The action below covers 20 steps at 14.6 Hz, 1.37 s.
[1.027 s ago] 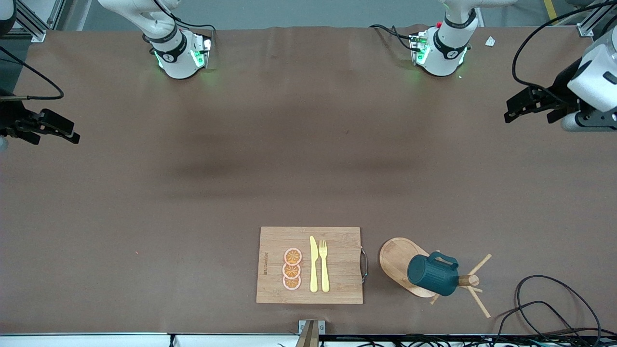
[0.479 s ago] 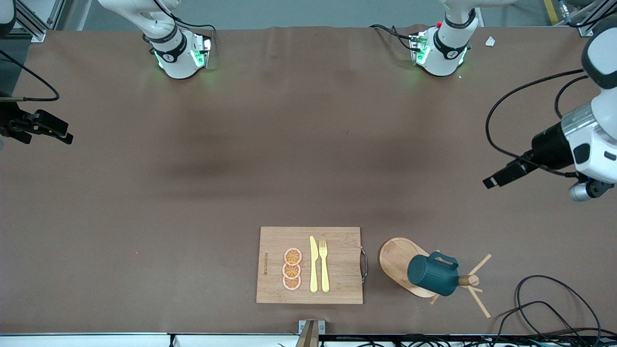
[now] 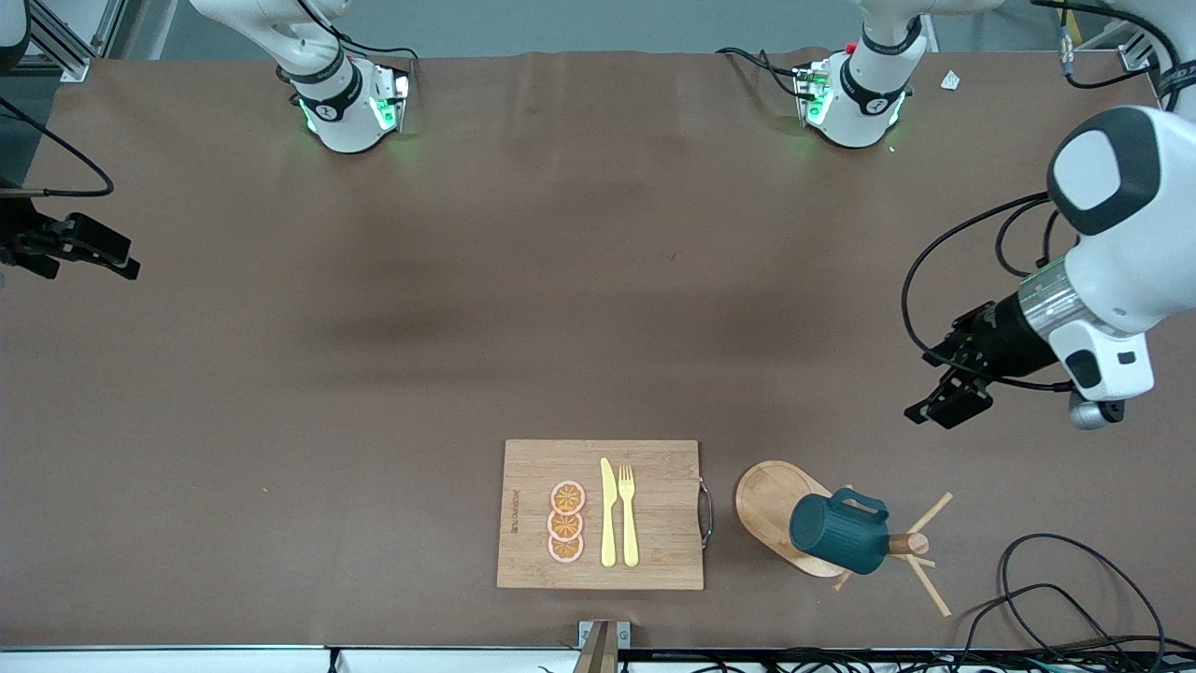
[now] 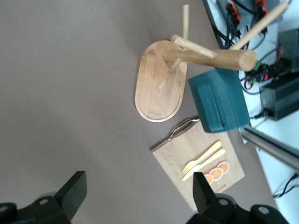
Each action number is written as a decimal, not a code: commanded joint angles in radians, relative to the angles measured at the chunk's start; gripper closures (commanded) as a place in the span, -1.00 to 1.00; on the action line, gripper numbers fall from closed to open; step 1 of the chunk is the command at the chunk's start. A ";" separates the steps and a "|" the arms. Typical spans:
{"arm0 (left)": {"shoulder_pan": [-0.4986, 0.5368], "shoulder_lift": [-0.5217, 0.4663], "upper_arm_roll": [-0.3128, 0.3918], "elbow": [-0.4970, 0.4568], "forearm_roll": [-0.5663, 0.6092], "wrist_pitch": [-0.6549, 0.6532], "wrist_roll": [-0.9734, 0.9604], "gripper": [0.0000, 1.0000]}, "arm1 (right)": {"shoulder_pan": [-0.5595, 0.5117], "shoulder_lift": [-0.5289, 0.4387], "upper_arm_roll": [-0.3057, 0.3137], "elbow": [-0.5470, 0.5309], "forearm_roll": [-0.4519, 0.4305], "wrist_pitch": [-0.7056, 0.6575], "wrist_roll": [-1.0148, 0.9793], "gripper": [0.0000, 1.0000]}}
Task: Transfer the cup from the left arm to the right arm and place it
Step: 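Reach the left gripper toward the teal mug on the wooden stand, then close the left gripper on the teal mug's body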
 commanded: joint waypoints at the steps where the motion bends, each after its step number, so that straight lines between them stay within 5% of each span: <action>1: 0.004 0.056 0.002 0.013 -0.053 0.067 -0.075 -1.00 | -0.015 0.001 0.007 0.007 -0.011 -0.013 -0.006 -1.00; 12: -0.047 0.205 -0.001 0.015 -0.184 0.486 -0.154 -1.00 | -0.013 0.001 0.007 0.001 -0.009 -0.033 -0.004 -1.00; 20: -0.067 0.285 -0.033 0.035 -0.199 0.644 -0.154 -1.00 | -0.007 0.001 0.010 0.010 -0.009 -0.034 -0.009 -1.00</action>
